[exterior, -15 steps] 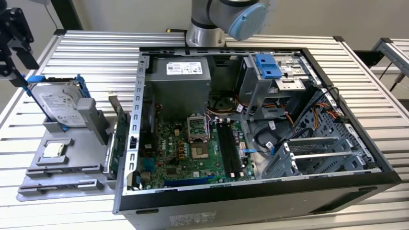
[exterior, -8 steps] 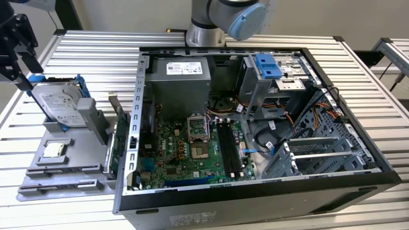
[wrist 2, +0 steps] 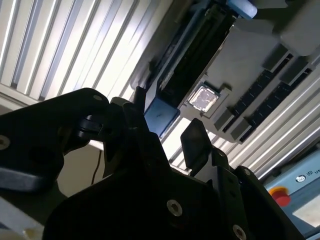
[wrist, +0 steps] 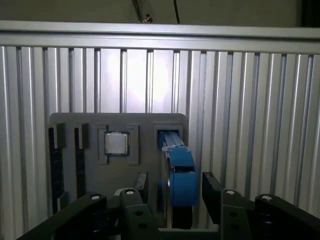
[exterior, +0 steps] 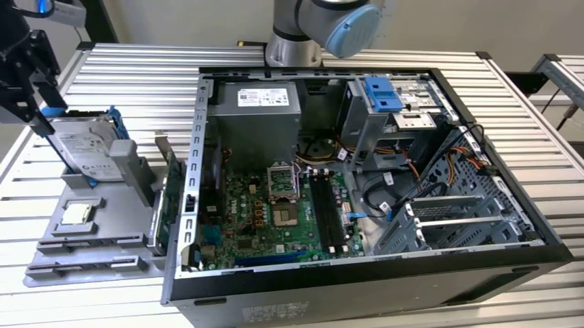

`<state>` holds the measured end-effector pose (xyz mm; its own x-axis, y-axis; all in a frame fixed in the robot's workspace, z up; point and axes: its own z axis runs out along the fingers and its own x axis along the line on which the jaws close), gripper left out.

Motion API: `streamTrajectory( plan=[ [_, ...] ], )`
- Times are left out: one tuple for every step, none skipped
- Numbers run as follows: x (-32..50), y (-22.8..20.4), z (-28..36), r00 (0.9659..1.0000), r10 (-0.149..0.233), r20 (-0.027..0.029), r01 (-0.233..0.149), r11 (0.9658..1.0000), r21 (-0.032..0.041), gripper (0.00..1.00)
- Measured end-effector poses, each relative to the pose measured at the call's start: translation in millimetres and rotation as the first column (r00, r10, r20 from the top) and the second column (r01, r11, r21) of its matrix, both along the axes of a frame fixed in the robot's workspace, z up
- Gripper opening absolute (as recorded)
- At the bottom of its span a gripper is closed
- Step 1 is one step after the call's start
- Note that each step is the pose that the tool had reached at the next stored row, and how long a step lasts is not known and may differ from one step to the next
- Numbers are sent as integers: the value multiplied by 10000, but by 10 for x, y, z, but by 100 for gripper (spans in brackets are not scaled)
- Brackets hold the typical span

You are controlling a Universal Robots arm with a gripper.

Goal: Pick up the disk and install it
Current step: 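Pick up the disk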

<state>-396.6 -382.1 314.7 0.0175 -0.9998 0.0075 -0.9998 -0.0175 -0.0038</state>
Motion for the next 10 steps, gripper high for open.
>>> streamTrajectory(
  plan=[
    [0,0,-18,10000,13,-2,-13,10000,0,100],
    [0,0,-38,10000,24,-1,-24,10000,0,100],
    [0,1,-56,10000,33,0,-33,10000,0,100],
    [0,1,-75,10000,43,0,-43,10000,1,100],
    [0,1,-93,10000,53,0,-53,10000,0,100],
    [0,1,-115,10000,64,-1,-64,10000,0,100],
    [0,1,-134,10000,72,0,-72,10000,0,100],
    [0,1,-152,10000,80,0,-80,10000,0,100],
    [0,0,-169,10000,87,-1,-87,10000,0,100],
    [0,1,-188,10000,93,0,-93,10000,0,100]
  ],
)
